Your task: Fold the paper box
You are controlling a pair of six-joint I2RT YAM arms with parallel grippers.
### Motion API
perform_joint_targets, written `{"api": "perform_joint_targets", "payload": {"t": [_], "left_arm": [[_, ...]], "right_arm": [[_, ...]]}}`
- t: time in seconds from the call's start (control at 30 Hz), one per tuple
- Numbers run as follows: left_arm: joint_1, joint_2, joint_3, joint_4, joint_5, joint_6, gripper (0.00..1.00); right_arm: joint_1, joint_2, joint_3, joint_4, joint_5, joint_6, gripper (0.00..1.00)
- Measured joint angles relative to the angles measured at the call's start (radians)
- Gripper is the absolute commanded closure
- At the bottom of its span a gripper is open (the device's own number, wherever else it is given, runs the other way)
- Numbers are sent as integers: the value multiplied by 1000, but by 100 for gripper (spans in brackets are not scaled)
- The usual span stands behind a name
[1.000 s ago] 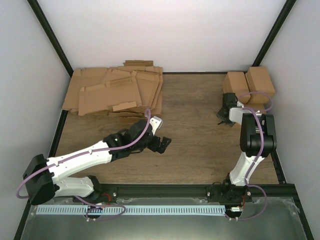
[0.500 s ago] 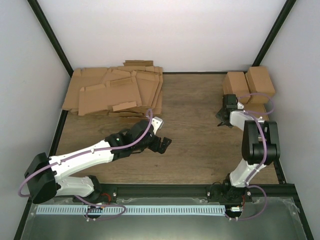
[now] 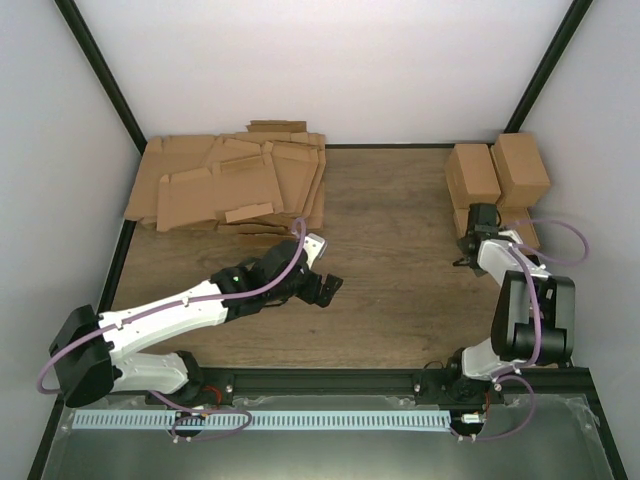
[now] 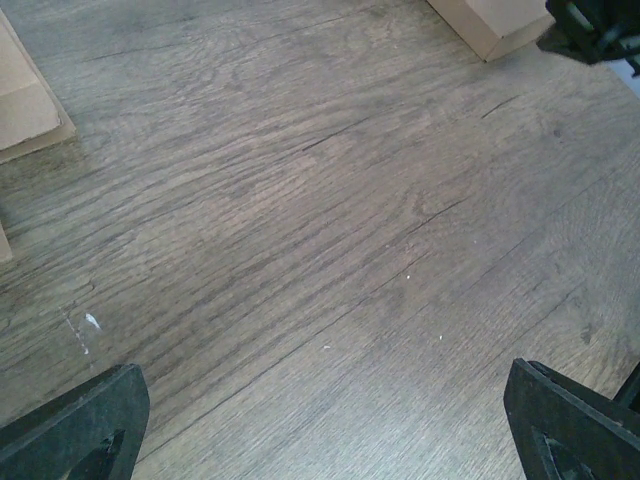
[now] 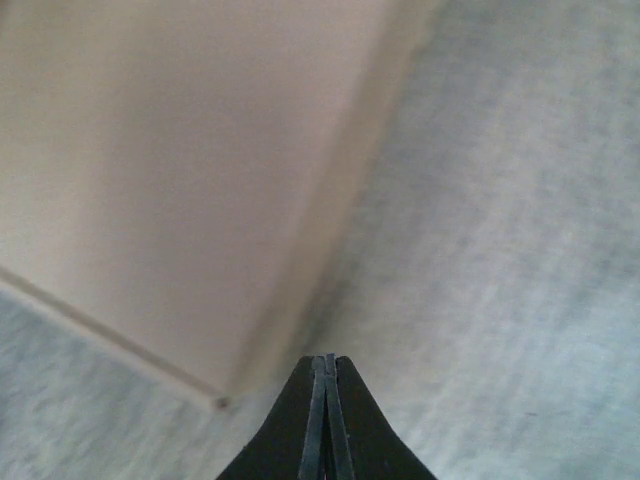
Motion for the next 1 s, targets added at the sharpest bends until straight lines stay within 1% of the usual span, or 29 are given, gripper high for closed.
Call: {"api": "perform_joint_targets", "payload": {"t": [0.27, 0.57, 1.0], "left_arm": [[0, -13, 0, 0, -3, 0, 0], [0, -13, 0, 0, -3, 0, 0], [0, -10, 14, -3, -2, 1, 0]], "right_arm": [[-65, -77, -104, -18, 0, 101, 99], [-253, -55, -104, 11, -72, 105, 99], [-271, 66, -82, 97, -143, 78, 99]]}}
